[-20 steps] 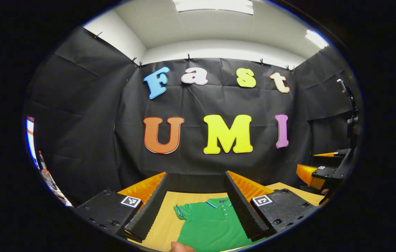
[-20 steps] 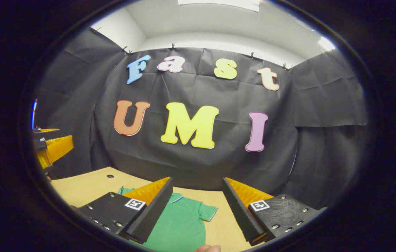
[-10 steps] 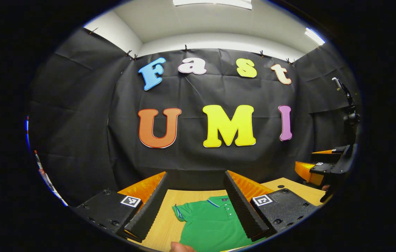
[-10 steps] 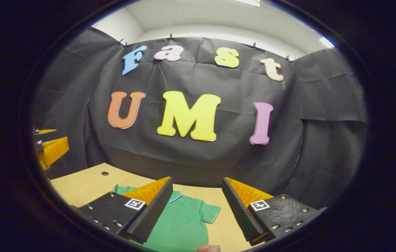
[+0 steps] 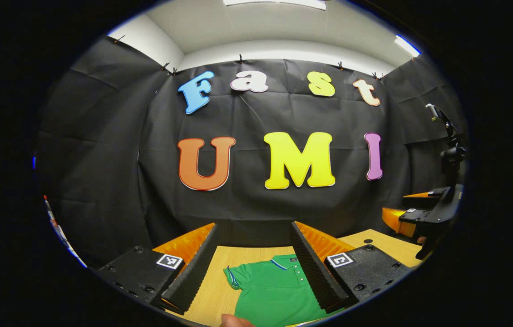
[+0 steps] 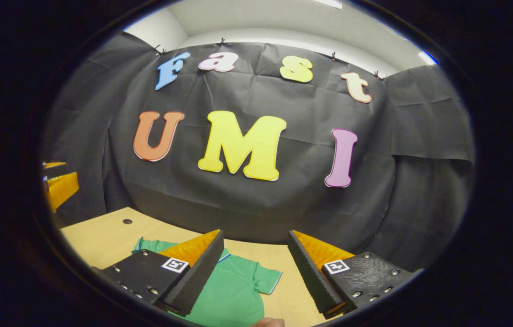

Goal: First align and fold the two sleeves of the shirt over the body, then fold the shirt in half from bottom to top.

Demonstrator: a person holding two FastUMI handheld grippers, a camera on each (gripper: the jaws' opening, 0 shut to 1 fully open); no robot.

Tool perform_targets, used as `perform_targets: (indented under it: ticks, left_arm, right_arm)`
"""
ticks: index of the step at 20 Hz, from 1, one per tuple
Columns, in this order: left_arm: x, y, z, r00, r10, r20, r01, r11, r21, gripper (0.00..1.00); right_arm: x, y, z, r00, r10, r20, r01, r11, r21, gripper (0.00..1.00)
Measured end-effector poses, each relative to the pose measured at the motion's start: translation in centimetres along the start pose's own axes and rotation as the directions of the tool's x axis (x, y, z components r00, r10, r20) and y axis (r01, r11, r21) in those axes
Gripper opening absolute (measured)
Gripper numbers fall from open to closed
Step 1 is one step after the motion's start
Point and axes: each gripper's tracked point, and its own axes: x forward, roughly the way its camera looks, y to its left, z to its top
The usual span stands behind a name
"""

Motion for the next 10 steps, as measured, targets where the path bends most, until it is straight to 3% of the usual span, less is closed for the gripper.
perform_targets:
  ticks: [4, 10]
  left_arm:
    - [0.2, -0.5, 0.5, 1.0, -0.009, 0.009, 0.009, 1.0, 0.007, 0.99]
    - [1.4, -1.5, -0.2, 0.999, -0.019, -0.028, 0.02, 0.999, 0.027, 0.99]
  right_arm:
    - [6.5, -3.3, -3.0, 0.989, -0.04, -0.143, 0.048, 0.997, 0.054, 0.92]
    - [17.7, -7.0, -13.0, 0.919, -0.066, -0.39, 0.13, 0.981, 0.141, 0.93]
